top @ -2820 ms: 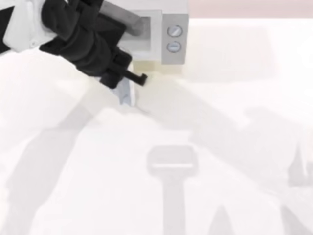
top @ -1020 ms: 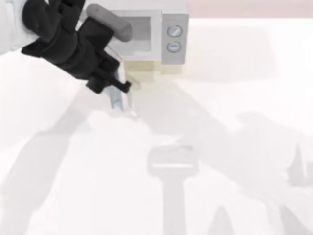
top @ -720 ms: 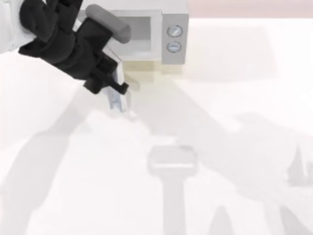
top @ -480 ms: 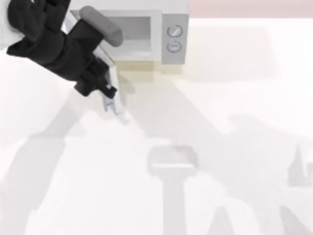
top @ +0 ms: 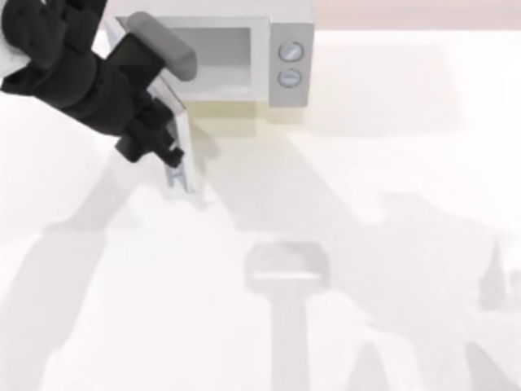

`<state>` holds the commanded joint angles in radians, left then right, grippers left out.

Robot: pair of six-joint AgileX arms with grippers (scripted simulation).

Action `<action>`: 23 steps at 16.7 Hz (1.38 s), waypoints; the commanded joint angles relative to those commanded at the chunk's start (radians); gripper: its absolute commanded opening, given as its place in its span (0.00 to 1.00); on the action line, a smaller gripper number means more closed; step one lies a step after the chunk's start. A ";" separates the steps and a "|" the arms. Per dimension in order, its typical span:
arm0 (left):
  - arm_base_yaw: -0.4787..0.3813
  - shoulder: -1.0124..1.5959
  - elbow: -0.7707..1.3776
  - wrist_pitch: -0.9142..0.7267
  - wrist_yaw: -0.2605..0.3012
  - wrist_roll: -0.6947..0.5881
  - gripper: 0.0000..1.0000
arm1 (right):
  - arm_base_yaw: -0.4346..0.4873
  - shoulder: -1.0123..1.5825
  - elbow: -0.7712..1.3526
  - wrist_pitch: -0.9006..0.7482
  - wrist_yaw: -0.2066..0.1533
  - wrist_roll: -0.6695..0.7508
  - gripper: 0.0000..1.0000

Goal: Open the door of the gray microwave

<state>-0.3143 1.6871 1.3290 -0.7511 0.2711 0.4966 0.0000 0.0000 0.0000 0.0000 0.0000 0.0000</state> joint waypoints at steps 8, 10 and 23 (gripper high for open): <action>0.000 0.000 0.000 0.000 0.000 0.000 0.00 | 0.000 0.000 0.000 0.000 0.000 0.000 1.00; 0.000 0.000 0.000 0.000 0.000 0.000 0.00 | 0.000 0.000 0.000 0.000 0.000 0.000 1.00; 0.002 0.002 -0.001 -0.005 0.010 0.014 0.00 | 0.000 0.000 0.000 0.000 0.000 0.000 1.00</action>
<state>-0.3121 1.6890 1.3283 -0.7561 0.2811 0.5104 0.0000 0.0000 0.0000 0.0000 0.0000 0.0000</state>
